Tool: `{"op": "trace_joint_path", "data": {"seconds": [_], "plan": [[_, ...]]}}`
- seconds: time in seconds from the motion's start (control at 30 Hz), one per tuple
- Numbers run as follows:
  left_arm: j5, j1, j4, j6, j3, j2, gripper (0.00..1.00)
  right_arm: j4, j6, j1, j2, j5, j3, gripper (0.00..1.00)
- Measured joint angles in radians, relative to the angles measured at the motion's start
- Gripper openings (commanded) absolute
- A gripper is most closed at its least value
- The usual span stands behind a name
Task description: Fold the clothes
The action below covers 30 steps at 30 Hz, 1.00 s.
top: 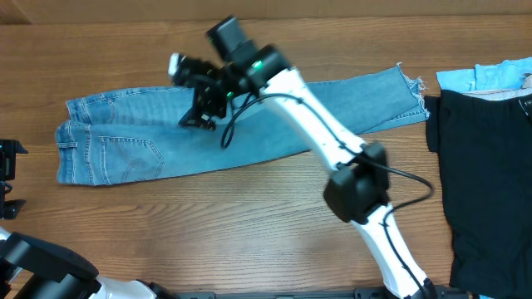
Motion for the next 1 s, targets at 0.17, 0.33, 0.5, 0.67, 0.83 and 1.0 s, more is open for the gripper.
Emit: {"op": "trace_joint_path", "data": {"seconds": [0.17,0.33,0.5,0.67,0.83,1.0], "plan": [[0.000,0.000,0.000,0.000,0.000,0.000,1.00,0.198,-0.009,0.072,0.200,-0.026,-0.001,0.87],[0.000,0.000,-0.001,0.000,0.000,0.000,1.00,0.307,0.028,0.079,0.229,-0.051,-0.003,0.86],[0.000,0.000,-0.001,0.000,0.000,0.000,1.00,0.285,0.052,0.079,0.230,-0.169,-0.003,0.87],[0.000,0.000,-0.001,0.000,0.000,0.000,1.00,0.273,0.062,0.079,0.230,-0.225,-0.003,1.00],[0.000,0.000,0.000,0.000,0.000,0.000,1.00,0.291,0.063,0.079,0.230,-0.061,-0.003,1.00],[0.000,0.000,0.000,0.000,0.000,0.000,1.00,0.361,0.098,0.077,0.261,-0.011,-0.003,0.87]]}}
